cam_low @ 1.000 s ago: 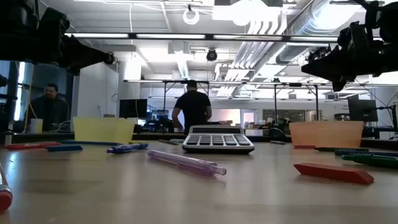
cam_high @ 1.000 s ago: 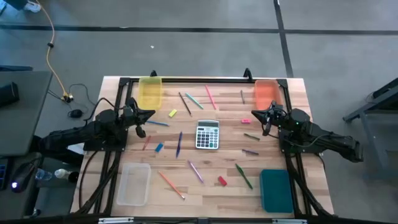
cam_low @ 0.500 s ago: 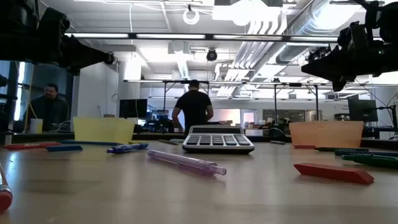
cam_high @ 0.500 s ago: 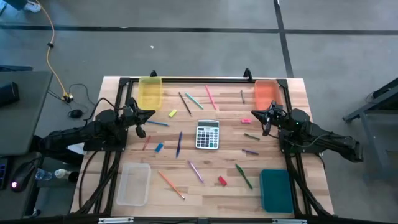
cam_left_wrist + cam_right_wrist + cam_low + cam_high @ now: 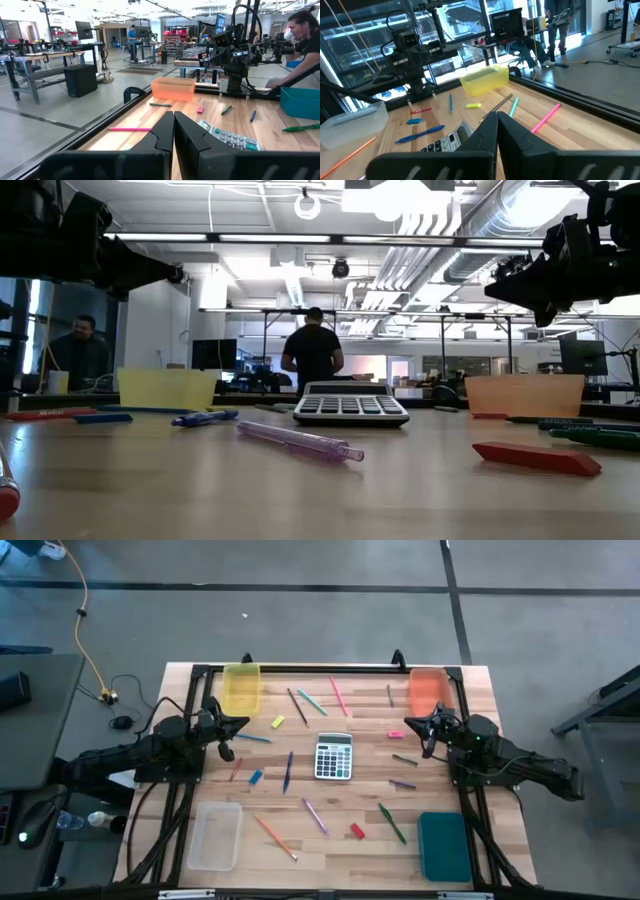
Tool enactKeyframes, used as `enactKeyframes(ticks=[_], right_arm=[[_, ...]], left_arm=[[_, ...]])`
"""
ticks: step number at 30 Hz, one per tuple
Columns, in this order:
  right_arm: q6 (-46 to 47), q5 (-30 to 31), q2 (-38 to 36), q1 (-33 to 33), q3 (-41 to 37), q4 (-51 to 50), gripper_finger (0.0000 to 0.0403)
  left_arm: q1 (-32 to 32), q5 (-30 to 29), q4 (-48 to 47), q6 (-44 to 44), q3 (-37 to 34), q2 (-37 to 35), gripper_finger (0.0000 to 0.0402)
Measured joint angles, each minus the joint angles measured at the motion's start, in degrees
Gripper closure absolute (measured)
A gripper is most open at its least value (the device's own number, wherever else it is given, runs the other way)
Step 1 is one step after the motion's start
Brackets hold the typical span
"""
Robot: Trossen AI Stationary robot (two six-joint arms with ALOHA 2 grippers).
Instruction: Sort crayons/erasers/pens/pencils in bins
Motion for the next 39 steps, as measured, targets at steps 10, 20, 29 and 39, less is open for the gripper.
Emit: enactKeyframes(ticks=[10, 20, 29, 39], right_arm=[[0.0, 0.0, 0.0, 0.0, 0.0, 0.0, 0.0402], [0.0, 0.01, 0.0, 0.01, 0.0, 0.0, 0.0402], [0.0, 0.01, 0.01, 0.01, 0.01, 0.0, 0.0402], [0.0, 0.01, 0.08, -0.01, 0.01, 0.0, 0.0402]], left_arm=[[0.02, 0.0, 0.0, 0.0, -0.02, 0.0, 0.0398], [0.02, -0.55, 1.98, 0.01, 0.0, -0.02, 0.0398], [0.13, 2.12, 5.21, 0.86, 0.03, 0.79, 0.0399], [0.13, 0.78, 4.26, 0.08, 5.83, 11.19, 0.0401]])
